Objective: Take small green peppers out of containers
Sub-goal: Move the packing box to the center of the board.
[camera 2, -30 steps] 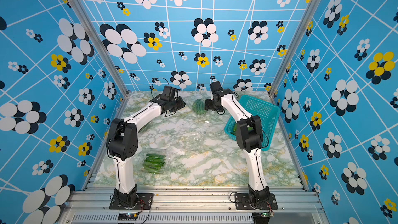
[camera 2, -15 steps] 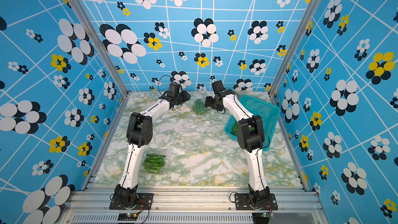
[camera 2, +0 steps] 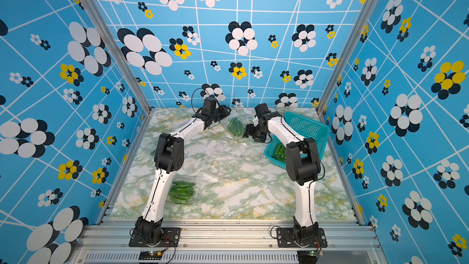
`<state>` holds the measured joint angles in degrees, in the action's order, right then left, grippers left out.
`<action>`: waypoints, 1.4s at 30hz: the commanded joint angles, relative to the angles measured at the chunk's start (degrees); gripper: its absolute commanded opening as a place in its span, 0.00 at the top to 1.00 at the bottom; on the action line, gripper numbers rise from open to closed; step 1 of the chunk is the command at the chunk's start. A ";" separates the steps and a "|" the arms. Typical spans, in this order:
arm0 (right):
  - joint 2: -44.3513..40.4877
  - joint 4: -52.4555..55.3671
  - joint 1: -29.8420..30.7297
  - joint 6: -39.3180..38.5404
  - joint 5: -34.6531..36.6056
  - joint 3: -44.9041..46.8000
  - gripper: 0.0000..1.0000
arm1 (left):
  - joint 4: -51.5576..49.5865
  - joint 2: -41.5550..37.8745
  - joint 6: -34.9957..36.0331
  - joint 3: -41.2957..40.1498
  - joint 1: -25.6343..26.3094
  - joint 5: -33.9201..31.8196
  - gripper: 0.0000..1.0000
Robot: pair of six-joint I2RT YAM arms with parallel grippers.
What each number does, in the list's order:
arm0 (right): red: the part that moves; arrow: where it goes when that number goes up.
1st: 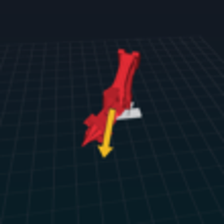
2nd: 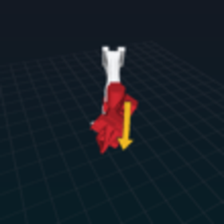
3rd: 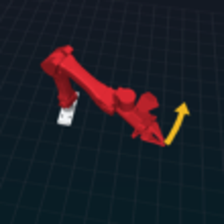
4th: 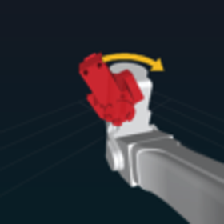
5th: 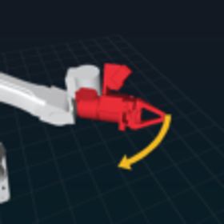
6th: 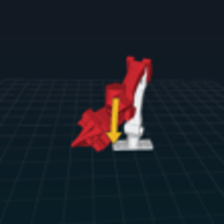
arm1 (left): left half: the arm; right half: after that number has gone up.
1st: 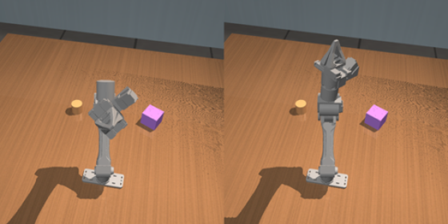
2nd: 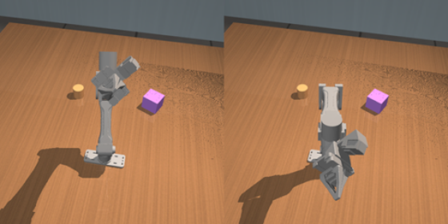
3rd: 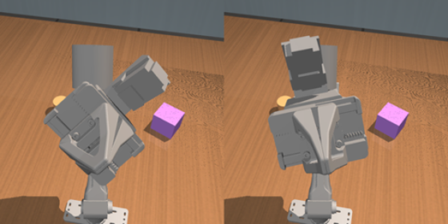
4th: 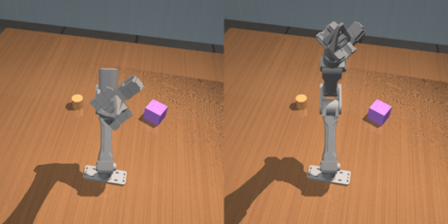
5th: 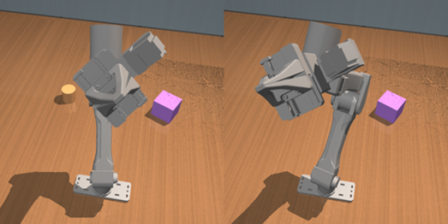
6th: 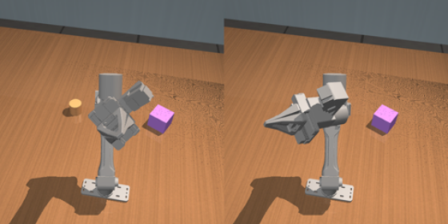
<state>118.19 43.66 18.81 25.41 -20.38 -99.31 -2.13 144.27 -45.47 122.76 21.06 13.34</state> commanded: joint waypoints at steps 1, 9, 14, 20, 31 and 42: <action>-4.09 2.54 1.51 -2.35 -3.93 3.30 0.30 | 0.48 2.25 -0.40 1.49 0.73 1.32 0.50; -12.03 -1.23 3.49 -1.42 -6.36 17.97 0.32 | -0.18 3.30 -1.02 2.37 2.36 1.77 0.50; -15.21 -3.00 4.70 -0.76 -10.81 23.81 0.33 | -1.06 4.04 -1.38 3.54 3.43 2.12 0.50; -16.87 -6.77 8.34 1.83 -14.67 29.02 0.35 | -2.22 3.52 -1.03 3.38 5.04 2.47 0.50; -14.15 -19.49 13.96 11.52 -18.41 32.38 0.38 | 0.55 -2.13 -0.77 -5.51 5.98 3.71 0.50; -3.61 -24.42 16.78 14.53 -16.05 18.96 0.38 | 0.93 -3.12 -0.49 -7.79 4.96 5.49 0.50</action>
<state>112.55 21.56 35.24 39.05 -37.74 -75.31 1.28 142.08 -46.06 116.97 26.48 17.47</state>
